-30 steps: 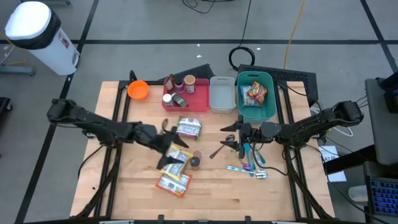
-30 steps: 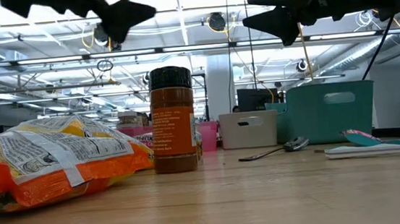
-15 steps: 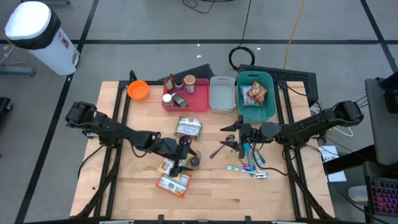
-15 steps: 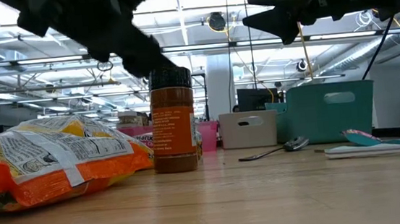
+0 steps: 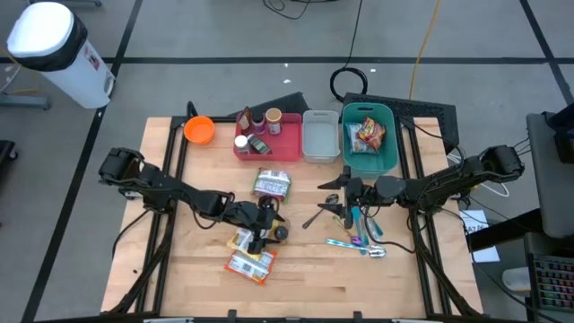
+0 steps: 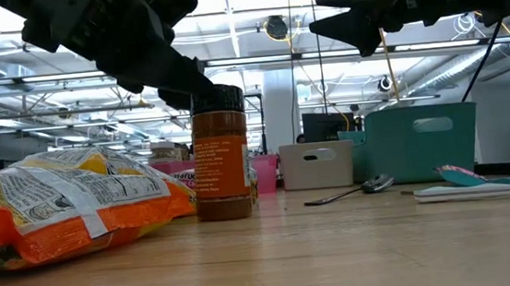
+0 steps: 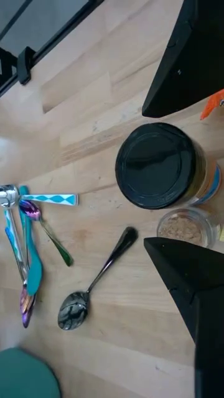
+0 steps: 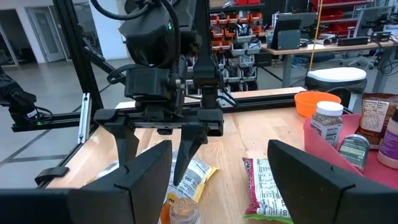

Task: Pick & Place Food Item
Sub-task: Put the orange seasoning bottle into the red bin

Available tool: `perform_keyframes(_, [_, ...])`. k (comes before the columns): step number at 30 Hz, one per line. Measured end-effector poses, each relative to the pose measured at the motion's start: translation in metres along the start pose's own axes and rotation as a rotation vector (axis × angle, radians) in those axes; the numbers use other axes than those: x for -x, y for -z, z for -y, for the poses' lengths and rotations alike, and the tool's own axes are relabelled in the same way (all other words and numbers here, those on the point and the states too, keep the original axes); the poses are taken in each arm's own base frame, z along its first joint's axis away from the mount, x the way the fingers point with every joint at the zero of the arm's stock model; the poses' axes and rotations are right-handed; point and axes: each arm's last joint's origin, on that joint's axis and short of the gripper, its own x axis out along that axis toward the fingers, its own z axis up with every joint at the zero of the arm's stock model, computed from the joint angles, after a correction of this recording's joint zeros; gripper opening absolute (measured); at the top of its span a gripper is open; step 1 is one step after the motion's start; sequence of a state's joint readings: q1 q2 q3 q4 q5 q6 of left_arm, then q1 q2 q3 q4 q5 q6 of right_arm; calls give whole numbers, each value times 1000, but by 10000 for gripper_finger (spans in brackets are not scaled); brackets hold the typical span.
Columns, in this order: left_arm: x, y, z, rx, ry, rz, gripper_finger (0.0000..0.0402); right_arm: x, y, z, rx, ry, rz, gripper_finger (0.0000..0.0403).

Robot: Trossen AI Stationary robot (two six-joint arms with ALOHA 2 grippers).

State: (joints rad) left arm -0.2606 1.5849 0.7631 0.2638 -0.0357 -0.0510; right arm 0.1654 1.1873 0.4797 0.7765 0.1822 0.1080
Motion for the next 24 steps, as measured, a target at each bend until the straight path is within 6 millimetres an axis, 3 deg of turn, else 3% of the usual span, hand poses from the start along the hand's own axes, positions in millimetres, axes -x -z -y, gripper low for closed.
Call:
perform_keyframes(6, [-10, 6, 4, -24, 16, -1, 320, 0, 0, 0, 15, 0, 1, 256])
perform_keyframes(17, [-17, 9, 3, -26, 18, 16, 210, 0, 0, 0, 15, 0, -1, 256])
perform_keyframes(24, [7, -15, 3, -11, 14, 123, 228, 0, 0, 0, 16, 0, -3, 256])
